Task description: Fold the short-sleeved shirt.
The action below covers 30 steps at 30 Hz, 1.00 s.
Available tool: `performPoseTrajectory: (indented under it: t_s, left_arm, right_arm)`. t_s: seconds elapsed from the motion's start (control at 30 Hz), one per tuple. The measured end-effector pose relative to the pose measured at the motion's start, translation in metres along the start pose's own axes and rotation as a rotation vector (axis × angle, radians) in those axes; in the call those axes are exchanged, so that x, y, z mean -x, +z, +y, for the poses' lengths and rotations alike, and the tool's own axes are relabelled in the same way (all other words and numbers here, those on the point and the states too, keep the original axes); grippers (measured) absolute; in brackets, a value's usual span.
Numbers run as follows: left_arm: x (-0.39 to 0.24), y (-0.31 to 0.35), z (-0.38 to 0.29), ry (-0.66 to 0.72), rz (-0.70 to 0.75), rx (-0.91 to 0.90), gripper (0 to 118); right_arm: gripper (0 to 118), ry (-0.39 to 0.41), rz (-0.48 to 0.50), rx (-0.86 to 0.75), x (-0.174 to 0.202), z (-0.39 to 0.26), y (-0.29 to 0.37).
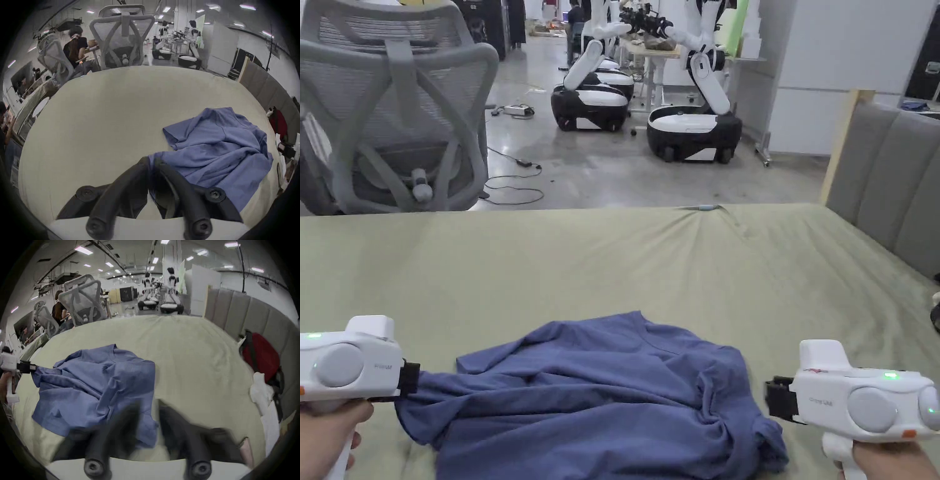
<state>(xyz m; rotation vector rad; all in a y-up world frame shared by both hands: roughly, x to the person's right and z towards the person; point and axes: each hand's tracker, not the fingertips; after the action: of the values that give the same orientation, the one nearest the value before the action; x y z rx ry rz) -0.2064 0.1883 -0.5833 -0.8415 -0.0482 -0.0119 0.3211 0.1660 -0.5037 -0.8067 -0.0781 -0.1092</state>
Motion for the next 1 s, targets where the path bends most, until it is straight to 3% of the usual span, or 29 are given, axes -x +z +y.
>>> performPoseTrajectory:
  t_s: [0.03, 0.07, 0.2, 0.23, 0.27, 0.3, 0.33, 0.37, 0.43, 0.6, 0.77, 1.0]
  left_arm:
    - [0.003, -0.001, 0.003, 0.004, -0.003, -0.001, 3]
    - [0.004, 0.0, 0.002, 0.009, -0.008, -0.001, 3]
    - [0.008, -0.001, 0.004, 0.012, -0.012, 0.002, 3]
    - [0.009, -0.001, 0.003, 0.011, -0.012, 0.004, 3]
    - [0.009, -0.001, 0.002, 0.01, -0.012, 0.006, 3]
    - [0.011, -0.003, 0.004, 0.009, -0.012, 0.008, 3]
    - [0.011, -0.003, 0.004, 0.005, -0.012, 0.01, 3]
    - [0.011, -0.001, 0.003, -0.004, -0.012, 0.009, 3]
    - [0.011, 0.005, 0.006, -0.03, 0.005, -0.005, 3]
    - [0.015, 0.044, 0.03, -0.158, 0.127, -0.127, 3]
    - [0.029, 0.097, 0.068, -0.235, 0.255, -0.267, 3]
    - [0.064, 0.164, 0.136, -0.164, 0.329, -0.423, 3]
  right_arm:
    - [101, -0.013, 0.012, 0.028, -0.001, 0.0, -0.009]
    - [114, -0.009, 0.008, 0.074, -0.001, -0.001, -0.018]
    - [96, -0.011, -0.044, 0.143, -0.003, -0.016, -0.04]
    - [85, -0.029, -0.038, 0.187, -0.006, -0.021, -0.044]
    - [57, -0.065, -0.006, 0.245, -0.009, -0.026, -0.05]
    - [46, -0.107, 0.046, 0.291, -0.011, -0.03, -0.052]
    - [21, -0.124, 0.07, 0.275, -0.011, -0.031, -0.049]
    - [5, -0.102, 0.04, 0.227, -0.014, -0.027, -0.039]
    - [5, -0.113, 0.078, 0.159, -0.01, -0.015, -0.023]
    - [5, 0.072, -0.01, -0.046, 0.015, 0.039, 0.038]
    - [5, 0.206, -0.136, -0.249, 0.039, 0.1, 0.095]
    - [5, 0.278, -0.223, -0.463, 0.062, 0.185, 0.159]
